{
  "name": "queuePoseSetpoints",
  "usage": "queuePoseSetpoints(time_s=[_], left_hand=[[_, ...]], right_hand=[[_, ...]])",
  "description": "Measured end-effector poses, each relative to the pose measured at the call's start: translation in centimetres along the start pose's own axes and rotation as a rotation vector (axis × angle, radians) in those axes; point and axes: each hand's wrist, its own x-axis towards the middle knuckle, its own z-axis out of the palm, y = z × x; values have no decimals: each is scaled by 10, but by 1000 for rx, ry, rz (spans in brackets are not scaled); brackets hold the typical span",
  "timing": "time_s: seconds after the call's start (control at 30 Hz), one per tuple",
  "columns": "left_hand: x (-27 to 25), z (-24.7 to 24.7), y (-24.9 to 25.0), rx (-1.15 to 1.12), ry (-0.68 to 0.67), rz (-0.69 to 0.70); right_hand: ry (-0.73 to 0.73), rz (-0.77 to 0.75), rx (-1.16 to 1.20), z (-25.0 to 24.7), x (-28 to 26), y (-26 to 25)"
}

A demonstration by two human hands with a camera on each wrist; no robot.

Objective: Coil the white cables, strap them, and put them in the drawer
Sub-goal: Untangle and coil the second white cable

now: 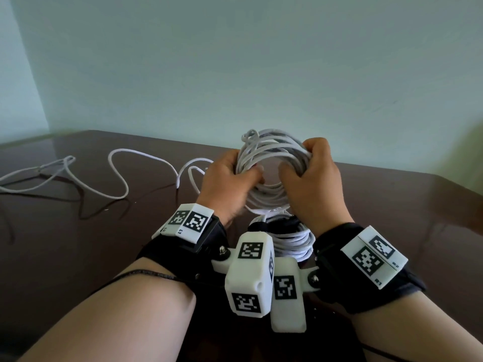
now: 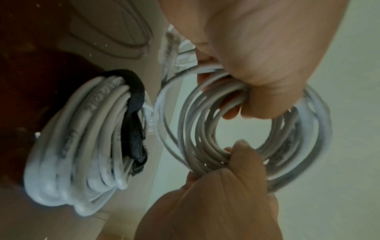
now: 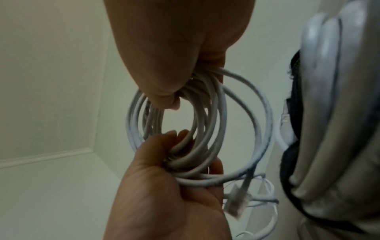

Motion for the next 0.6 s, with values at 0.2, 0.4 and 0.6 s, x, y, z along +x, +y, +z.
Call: queuePoseSetpoints(time_s=[0.2, 0.4, 0.6], left_hand=[[3, -4, 1, 191, -50, 77], [-3, -2, 9, 135, -191, 47], [-4, -6, 10, -104, -293, -26]], right_hand=[[36, -237, -312, 0, 1, -1], [-88, -379, -317, -1, 3, -2], [-87, -323, -239, -1, 6, 8]])
